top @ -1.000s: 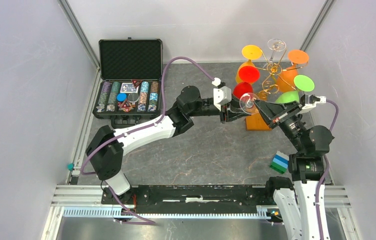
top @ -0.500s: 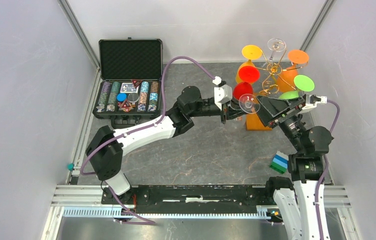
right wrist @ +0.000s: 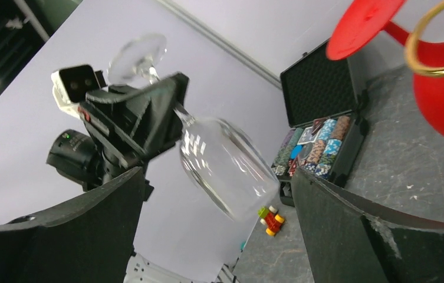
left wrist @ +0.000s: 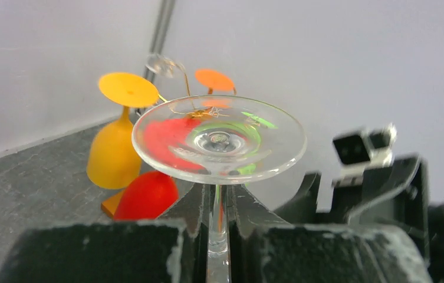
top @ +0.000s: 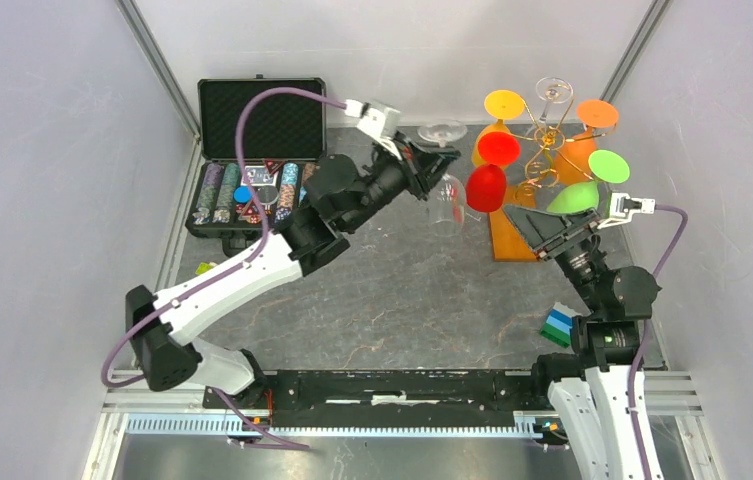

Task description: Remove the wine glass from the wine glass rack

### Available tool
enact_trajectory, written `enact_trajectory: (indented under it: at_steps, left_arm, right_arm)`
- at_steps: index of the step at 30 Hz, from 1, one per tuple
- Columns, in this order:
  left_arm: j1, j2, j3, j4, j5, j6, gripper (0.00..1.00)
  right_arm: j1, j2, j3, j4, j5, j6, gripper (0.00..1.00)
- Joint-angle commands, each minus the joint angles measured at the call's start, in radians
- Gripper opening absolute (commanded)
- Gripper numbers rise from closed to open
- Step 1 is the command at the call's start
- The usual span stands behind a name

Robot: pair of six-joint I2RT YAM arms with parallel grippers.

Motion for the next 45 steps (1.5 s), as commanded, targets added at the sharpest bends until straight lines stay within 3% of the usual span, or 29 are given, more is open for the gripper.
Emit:
enact_trajectory:
  at_steps: [1,4,7,9,16,21,28,31,34,42,45]
  left_arm:
    - [-0.002,-0.096,0.024,0.040,-0.272,-0.216,0.02]
    - [0.000,-0.135,-0.019,0.091,-0.381,-0.330,0.02]
    - [0.001,-0.156,-0.045,0.132,-0.444,-0.421,0.02]
    - [0.001,-0.162,-0.050,0.158,-0.473,-0.445,0.02]
    - [0.061,-0.144,-0.013,0.173,-0.475,-0.441,0.02]
    - [0.218,-0.144,-0.059,0.164,-0.336,-0.679,0.02]
    - [0.326,-0.190,-0.142,0.193,-0.265,-0.849,0.02]
    - [0.342,-0.202,-0.166,0.213,-0.250,-0.883,0.02]
    - [0.361,-0.217,-0.195,0.241,-0.228,-0.917,0.02]
    - [0.374,-0.269,-0.247,0.240,-0.198,-0.944,0.02]
    - [0.376,-0.268,-0.267,0.263,-0.178,-0.964,0.02]
  right_arm:
    - [0.049,-0.008,-0.017,0.154,-0.003,-0.022,0.98]
    - [0.061,-0.011,-0.048,0.273,-0.009,0.040,0.98]
    - [0.083,0.017,-0.113,0.515,-0.010,0.188,0.98]
    - [0.115,0.069,-0.103,0.565,-0.011,0.201,0.98]
    - [0.358,0.253,0.049,0.501,0.075,0.023,0.97]
    - [0.462,0.324,0.134,0.481,0.199,-0.112,0.80]
    - [0.576,0.436,0.145,0.502,0.359,-0.145,0.84]
    - [0.644,0.504,0.175,0.534,0.388,-0.161,0.79]
    - [0.693,0.562,0.217,0.554,0.429,-0.190,0.69]
    - [0.738,0.624,0.282,0.582,0.507,-0.244,0.65]
    - [0.743,0.647,0.298,0.579,0.505,-0.238,0.58]
